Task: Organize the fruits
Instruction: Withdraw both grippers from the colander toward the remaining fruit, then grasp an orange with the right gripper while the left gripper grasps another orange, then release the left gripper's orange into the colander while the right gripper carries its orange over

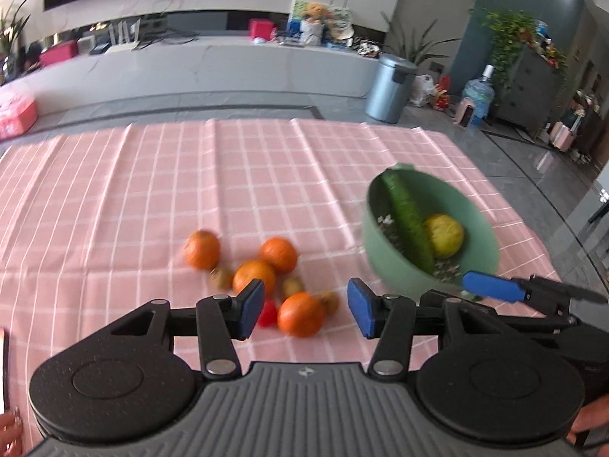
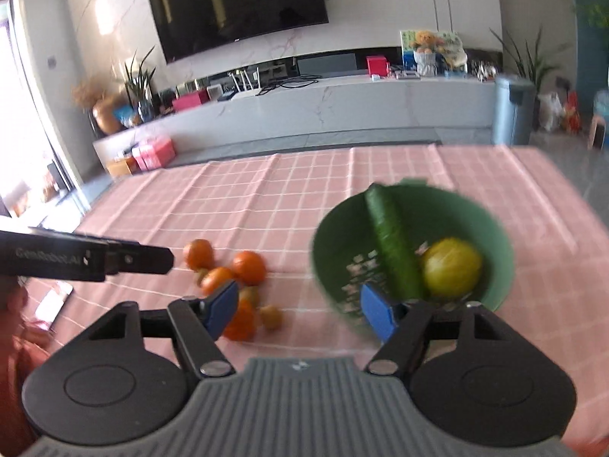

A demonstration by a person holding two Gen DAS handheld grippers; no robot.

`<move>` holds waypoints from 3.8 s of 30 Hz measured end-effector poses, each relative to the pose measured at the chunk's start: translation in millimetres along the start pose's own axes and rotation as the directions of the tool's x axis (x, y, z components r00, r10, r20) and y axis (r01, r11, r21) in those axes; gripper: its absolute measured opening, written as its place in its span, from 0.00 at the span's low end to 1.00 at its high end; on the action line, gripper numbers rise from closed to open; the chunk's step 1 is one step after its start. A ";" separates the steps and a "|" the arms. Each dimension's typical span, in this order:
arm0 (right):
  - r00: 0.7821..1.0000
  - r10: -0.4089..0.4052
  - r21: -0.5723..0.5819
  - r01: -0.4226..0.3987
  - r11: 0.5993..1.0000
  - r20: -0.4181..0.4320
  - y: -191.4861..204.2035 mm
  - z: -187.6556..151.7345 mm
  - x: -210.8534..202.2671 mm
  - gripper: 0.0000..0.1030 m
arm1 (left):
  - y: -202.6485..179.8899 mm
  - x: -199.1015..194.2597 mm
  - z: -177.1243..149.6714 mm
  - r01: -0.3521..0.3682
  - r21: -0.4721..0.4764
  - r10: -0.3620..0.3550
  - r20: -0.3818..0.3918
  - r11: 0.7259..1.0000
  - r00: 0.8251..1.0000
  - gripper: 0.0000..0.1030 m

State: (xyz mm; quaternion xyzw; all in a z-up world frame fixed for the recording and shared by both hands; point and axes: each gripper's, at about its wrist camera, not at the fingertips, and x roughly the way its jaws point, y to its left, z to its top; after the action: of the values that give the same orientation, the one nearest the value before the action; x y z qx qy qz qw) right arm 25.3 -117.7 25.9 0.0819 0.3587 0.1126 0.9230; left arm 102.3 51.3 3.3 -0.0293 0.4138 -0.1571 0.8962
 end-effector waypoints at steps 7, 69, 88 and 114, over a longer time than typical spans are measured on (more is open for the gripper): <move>0.998 0.017 -0.008 -0.018 1.000 -0.064 25.5 -21.2 36.0 0.45 | 18.2 8.8 -14.2 -0.034 0.000 0.034 0.024 0.999 0.999 0.50; 0.981 -0.122 -0.180 0.094 0.979 -0.151 15.7 -28.7 98.7 0.38 | 48.2 109.7 -22.1 -0.055 -0.142 0.051 -0.033 0.988 0.998 0.44; 0.999 -0.049 -0.222 0.053 0.974 0.024 20.1 2.9 17.7 0.37 | 1.6 26.0 -7.9 0.027 -0.107 -0.020 0.074 0.994 0.997 0.44; 0.973 -0.218 -0.209 0.197 0.958 -0.082 -88.8 35.2 27.8 0.36 | -105.1 105.1 22.4 0.160 0.156 -0.141 -0.121 0.975 0.983 0.44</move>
State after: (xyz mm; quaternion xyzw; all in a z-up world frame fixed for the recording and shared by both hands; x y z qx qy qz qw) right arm 82.5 -198.1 13.1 -0.0549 0.4000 0.0546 0.9133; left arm 156.0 -82.3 -39.8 0.0226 0.4442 -0.2598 0.8571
